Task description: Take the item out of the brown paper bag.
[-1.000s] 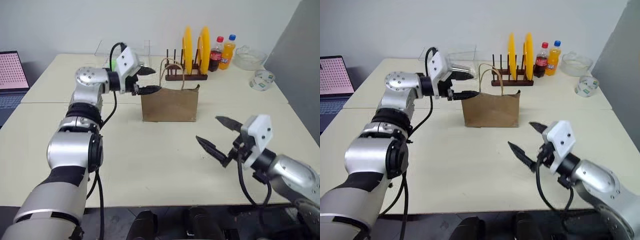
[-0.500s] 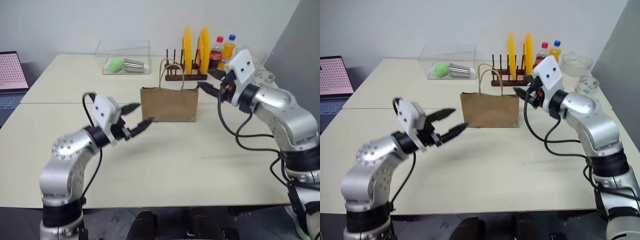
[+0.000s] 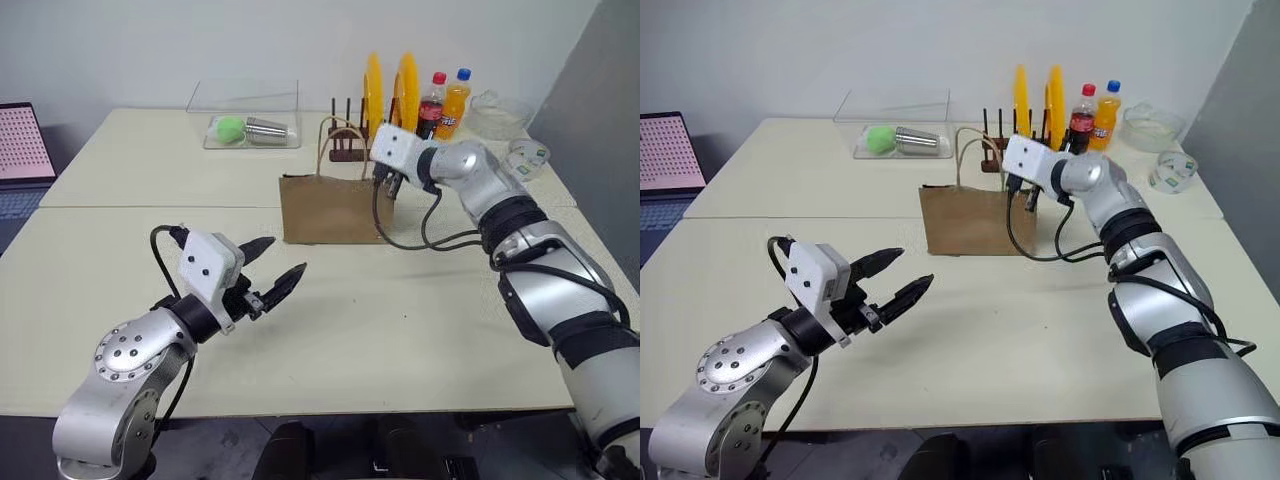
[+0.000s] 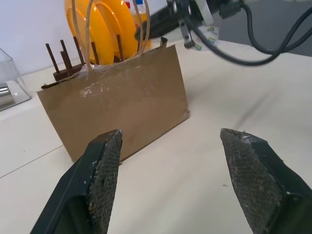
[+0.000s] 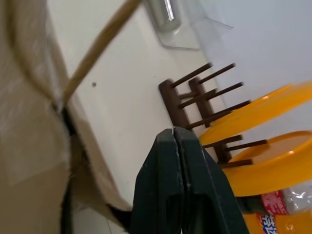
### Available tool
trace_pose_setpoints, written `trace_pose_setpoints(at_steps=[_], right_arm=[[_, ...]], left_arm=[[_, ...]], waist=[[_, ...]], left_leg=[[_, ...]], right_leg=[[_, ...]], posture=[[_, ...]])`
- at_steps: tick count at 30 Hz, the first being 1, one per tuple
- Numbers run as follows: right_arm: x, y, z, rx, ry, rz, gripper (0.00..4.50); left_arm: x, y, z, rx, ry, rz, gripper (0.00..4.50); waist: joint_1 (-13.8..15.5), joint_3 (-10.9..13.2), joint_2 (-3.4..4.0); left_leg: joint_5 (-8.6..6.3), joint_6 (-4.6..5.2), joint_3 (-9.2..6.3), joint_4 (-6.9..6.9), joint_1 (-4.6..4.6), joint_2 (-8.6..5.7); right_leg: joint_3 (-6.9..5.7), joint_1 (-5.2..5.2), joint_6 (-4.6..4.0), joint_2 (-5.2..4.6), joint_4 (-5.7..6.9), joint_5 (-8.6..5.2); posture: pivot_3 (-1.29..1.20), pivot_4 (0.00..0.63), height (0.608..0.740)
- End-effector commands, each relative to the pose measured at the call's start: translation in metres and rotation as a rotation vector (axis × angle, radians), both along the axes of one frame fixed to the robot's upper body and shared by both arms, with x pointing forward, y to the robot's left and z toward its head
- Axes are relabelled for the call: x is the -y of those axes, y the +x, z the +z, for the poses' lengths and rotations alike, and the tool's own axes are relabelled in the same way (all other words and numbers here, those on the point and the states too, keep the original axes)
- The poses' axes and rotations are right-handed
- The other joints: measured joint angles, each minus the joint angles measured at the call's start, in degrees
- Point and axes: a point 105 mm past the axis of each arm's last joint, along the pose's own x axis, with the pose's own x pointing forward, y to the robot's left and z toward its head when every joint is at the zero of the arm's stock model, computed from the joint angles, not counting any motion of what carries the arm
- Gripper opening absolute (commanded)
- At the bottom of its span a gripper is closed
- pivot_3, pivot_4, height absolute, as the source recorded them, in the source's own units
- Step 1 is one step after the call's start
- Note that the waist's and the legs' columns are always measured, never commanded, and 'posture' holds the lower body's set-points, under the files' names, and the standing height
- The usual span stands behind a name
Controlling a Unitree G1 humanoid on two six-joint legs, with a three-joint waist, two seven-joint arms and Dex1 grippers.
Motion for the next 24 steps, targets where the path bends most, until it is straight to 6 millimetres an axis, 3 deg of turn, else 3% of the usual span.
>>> trace_pose_setpoints(at_steps=[1, 6, 10, 15, 19, 24], right_arm=[[-0.007, -0.005, 0.011, 0.025, -0.097, 0.08, 0.02], [-0.017, -0.039, 0.006, -0.12, -0.094, 0.353, 0.02], [-0.021, -0.066, -0.001, -0.179, -0.077, 0.47, 0.02], [-0.025, -0.096, -0.011, -0.224, -0.052, 0.525, 0.02], [-0.03, -0.105, -0.008, -0.166, -0.008, 0.531, 0.02], [-0.032, -0.129, 0.003, -0.144, 0.174, 0.548, 0.17]], left_arm=[[0.004, -0.005, 0.002, 0.03, 0.025, -0.032, 3.36], [0.005, -0.02, -0.012, -0.014, 0.092, -0.1, 3.36], [0.005, -0.032, -0.023, -0.07, 0.126, -0.166, 3.36], [-0.001, -0.042, -0.032, -0.123, 0.163, -0.228, 3.36], [-0.005, -0.05, -0.034, -0.161, 0.217, -0.324, 3.36], [-0.023, -0.035, -0.025, -0.094, 0.341, -0.362, 3.36]], waist=[[0.0, 0.01, 0.01], [-0.07, 0.05, 0.09], [-0.05, 0.05, 0.12], [0.06, 0.1, 0.19], [0.06, 0.11, 0.22], [0.38, 0.12, 0.23]], left_leg=[[0.0, -0.01, 0.0, 0.0, -0.01, -0.01], [-0.11, 0.19, -0.07, -0.03, 0.01, 0.01], [-0.13, 0.21, -0.12, -0.03, 0.01, 0.02], [-0.13, 0.22, -0.11, -0.03, 0.04, 0.05], [-0.13, 0.22, -0.1, -0.02, 0.05, 0.05], [-0.13, 0.22, -0.1, -0.03, 0.09, 0.06]], right_leg=[[0.0, 0.0, 0.0, -0.01, -0.01, 0.0], [-0.07, 0.0, -0.01, 0.0, 0.01, -0.01], [-0.11, 0.03, 0.0, 0.0, -0.03, -0.01], [-0.11, 0.02, -0.03, 0.0, 0.01, -0.03], [-0.13, 0.01, -0.04, 0.0, -0.01, -0.04], [-0.18, 0.04, -0.08, 0.02, -0.01, -0.08]], posture=[[0.0, 0.15, 0.74], [0.0, 0.15, 0.74], [0.0, 0.15, 0.74], [0.0, 0.15, 0.74], [0.0, 0.15, 0.74], [0.0, 0.15, 0.74]])
